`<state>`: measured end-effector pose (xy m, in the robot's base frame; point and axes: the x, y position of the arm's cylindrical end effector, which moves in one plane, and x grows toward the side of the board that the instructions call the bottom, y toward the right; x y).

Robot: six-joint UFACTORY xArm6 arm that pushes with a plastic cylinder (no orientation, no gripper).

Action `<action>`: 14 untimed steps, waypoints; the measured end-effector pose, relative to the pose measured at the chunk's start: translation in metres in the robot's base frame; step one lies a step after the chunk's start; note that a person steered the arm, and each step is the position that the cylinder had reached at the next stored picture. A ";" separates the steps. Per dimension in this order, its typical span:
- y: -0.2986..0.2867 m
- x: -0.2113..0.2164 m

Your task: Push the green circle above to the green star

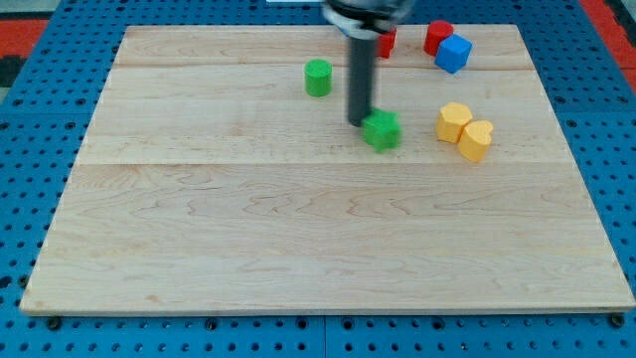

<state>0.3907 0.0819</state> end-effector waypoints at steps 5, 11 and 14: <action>-0.080 -0.031; 0.048 0.019; -0.062 0.034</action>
<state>0.4246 0.0203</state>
